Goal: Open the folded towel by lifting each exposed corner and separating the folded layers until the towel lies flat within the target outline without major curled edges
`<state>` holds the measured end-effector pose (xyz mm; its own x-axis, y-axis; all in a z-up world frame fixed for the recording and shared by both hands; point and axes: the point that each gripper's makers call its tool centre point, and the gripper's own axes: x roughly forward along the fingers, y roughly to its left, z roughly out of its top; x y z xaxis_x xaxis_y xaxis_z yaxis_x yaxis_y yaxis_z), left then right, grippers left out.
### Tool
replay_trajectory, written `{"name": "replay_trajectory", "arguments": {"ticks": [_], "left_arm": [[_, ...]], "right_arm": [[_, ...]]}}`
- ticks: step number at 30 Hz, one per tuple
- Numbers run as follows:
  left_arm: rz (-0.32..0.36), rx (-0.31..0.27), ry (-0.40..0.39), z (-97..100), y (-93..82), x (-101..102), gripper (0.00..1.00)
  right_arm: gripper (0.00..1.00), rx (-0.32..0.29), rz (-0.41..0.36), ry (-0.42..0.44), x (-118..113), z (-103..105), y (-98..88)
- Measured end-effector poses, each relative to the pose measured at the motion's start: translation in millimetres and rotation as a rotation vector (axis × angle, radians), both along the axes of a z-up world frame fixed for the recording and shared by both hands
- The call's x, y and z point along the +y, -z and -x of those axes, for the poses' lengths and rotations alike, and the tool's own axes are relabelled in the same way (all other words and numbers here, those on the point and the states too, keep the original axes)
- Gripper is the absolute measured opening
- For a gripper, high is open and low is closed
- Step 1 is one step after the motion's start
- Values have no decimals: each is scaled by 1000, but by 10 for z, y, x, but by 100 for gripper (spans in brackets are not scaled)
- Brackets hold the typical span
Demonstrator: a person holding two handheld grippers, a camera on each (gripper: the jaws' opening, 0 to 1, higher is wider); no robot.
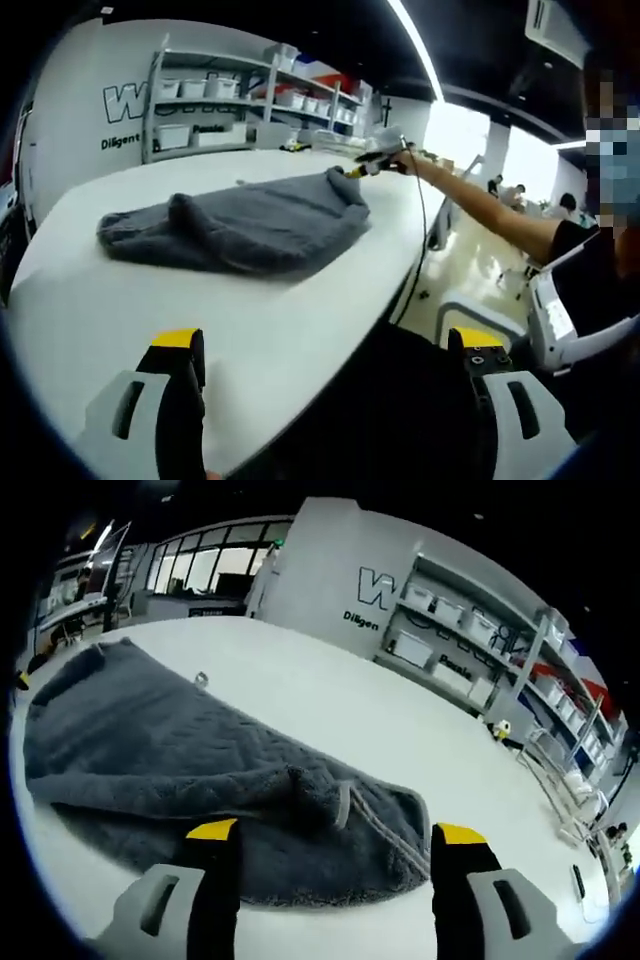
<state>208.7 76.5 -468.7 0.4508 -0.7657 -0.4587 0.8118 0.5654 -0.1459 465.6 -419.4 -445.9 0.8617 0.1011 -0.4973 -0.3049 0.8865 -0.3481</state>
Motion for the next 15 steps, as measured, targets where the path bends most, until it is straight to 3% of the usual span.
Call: {"name": "replay_trajectory", "arguments": {"ticks": [9, 11, 15], "left_arm": [[-7, -11, 2, 4, -30, -15, 99], [-8, -12, 3, 11, -28, -18, 99], [-7, -15, 6, 21, -27, -37, 99]], "right_arm": [[94, -31, 31, -91, 176, 391, -122], [98, -50, 31, -117, 225, 558, -181], [99, -69, 18, -145, 304, 738, -237]]}}
